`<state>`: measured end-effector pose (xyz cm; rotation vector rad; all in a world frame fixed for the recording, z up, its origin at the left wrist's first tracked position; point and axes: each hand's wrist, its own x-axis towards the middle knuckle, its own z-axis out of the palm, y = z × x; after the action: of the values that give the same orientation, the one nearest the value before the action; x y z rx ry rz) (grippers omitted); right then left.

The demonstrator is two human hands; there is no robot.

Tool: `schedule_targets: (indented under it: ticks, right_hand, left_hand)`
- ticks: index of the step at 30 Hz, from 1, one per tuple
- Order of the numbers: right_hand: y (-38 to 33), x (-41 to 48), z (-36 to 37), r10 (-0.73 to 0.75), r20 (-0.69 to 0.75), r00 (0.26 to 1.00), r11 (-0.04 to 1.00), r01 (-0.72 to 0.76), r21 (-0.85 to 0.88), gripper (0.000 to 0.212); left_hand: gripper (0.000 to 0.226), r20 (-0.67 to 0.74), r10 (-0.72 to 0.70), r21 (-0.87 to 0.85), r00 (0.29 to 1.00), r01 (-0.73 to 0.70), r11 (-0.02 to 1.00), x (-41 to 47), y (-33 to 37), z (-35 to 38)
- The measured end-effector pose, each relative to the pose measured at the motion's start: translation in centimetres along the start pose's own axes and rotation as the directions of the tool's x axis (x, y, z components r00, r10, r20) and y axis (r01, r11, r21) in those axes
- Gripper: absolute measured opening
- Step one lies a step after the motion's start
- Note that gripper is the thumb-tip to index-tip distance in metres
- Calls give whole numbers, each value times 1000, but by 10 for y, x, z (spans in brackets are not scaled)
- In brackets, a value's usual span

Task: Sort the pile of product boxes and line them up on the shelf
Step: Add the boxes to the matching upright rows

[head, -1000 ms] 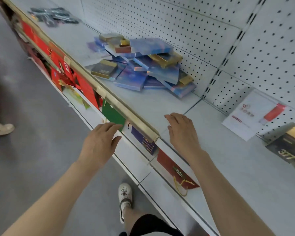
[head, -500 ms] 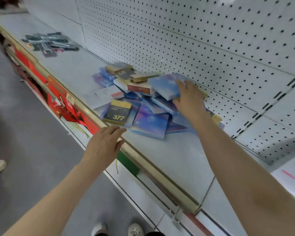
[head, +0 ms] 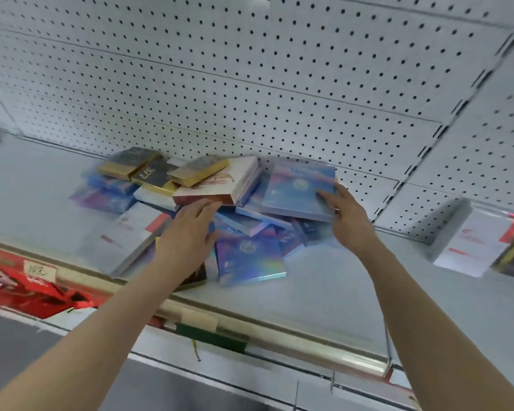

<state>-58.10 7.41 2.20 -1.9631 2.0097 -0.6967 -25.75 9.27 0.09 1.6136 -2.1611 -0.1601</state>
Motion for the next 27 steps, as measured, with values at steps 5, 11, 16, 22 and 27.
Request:
schedule_targets:
  ticks: [5,11,16,22,27]
  right_hand:
    - [-24,25,-2,398,11,917,834,-366,413,25]
    - [-37,35,-6,442,72,894,693,-392,605,57]
    - [5,-6,-59,479,-223,849,746,-260,613,54]
    - [75,-50,-87,673,-277,686,637,-347,688,37]
    - [118,-77,-88,680,-313,663,719,-521,459,38]
  left_hand:
    - [62,53,45,48,998,-48,998,46,-1,10]
    - [45,61,105,78,993,-109,991,71,-3,14]
    - [43,42,179,5,983,-179,984,90,31,26]
    - [52,130,193,-94,973,-181,979,128,108,52]
    - [81,235,54,-36,971,-47,998,160,145,77]
